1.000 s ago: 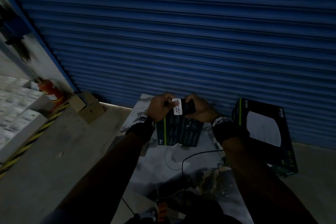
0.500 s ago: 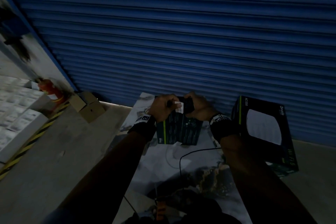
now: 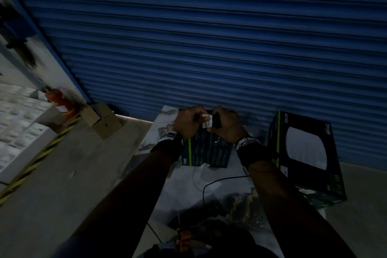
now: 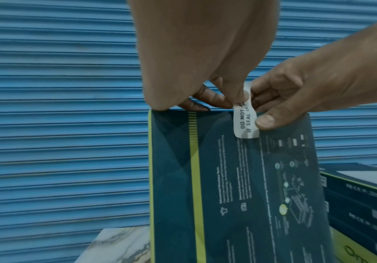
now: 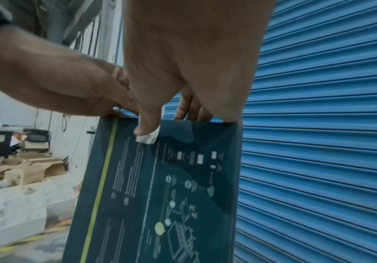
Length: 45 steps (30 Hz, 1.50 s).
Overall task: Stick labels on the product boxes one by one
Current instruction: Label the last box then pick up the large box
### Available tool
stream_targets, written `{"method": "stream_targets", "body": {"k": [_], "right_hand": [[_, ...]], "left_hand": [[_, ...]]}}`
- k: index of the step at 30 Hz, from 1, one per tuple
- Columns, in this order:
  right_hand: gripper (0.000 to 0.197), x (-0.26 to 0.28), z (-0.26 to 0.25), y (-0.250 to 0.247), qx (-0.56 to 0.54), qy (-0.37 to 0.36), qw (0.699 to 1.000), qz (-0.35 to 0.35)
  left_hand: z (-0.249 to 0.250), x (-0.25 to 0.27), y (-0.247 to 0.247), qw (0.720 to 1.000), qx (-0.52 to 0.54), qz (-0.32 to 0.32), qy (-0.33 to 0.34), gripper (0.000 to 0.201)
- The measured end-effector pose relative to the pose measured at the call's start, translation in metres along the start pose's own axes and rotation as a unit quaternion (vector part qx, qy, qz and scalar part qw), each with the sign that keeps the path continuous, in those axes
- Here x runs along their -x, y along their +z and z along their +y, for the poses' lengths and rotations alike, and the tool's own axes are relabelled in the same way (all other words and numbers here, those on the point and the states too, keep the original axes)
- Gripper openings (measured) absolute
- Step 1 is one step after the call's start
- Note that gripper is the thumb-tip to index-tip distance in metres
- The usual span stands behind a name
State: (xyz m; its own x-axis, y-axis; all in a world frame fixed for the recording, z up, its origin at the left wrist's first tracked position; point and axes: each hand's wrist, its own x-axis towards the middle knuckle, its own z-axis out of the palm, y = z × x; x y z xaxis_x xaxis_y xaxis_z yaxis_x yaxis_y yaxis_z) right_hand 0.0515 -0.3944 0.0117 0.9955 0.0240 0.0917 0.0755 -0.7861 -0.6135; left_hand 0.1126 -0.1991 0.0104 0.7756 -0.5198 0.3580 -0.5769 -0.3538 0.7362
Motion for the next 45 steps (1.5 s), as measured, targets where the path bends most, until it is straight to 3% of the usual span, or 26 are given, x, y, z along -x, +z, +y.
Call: {"method": "stream_targets", "body": {"k": [8,12,16,22,25,27,31,38,45], "right_hand": [[0.038,0.006,-0.006,0.007,0.072,-0.038,0.995,0.061],[0.04,0.01,-0.007,0.011,0.163,-0.053,0.981,0.095],[0.038,0.013,-0.01,0.01,0.17,-0.047,0.98,0.095],[0.042,0.017,-0.014,0.002,0.133,-0.047,0.985,0.102],[0.045,0.017,-0.014,-0.001,0.138,-0.054,0.983,0.105],[0.042,0.017,-0.014,-0.003,0.132,-0.063,0.984,0.101],[0.038,0.02,-0.011,-0.004,0.115,-0.085,0.985,0.095],[0.046,0.023,-0.013,-0.002,0.121,-0.09,0.985,0.088],[0.059,0.022,-0.011,-0.006,0.125,-0.076,0.987,0.068]], "left_hand": [[0.003,-0.004,0.001,1.0,-0.005,0.011,0.014,0.006],[0.002,-0.006,0.002,1.0,-0.006,0.015,-0.01,0.008],[0.002,-0.006,0.002,0.999,-0.02,0.017,-0.028,0.009],[0.008,-0.002,0.001,0.998,0.001,0.053,-0.02,0.031],[0.01,-0.001,-0.001,0.995,0.039,0.079,-0.046,0.061],[0.008,-0.001,-0.004,0.996,-0.005,0.064,-0.054,0.067],[-0.004,0.005,-0.005,0.976,-0.214,0.009,0.038,0.054],[-0.016,0.012,0.0,0.963,-0.259,0.048,0.048,0.056],[-0.015,0.016,0.0,0.952,-0.303,0.002,0.036,0.067]]}}
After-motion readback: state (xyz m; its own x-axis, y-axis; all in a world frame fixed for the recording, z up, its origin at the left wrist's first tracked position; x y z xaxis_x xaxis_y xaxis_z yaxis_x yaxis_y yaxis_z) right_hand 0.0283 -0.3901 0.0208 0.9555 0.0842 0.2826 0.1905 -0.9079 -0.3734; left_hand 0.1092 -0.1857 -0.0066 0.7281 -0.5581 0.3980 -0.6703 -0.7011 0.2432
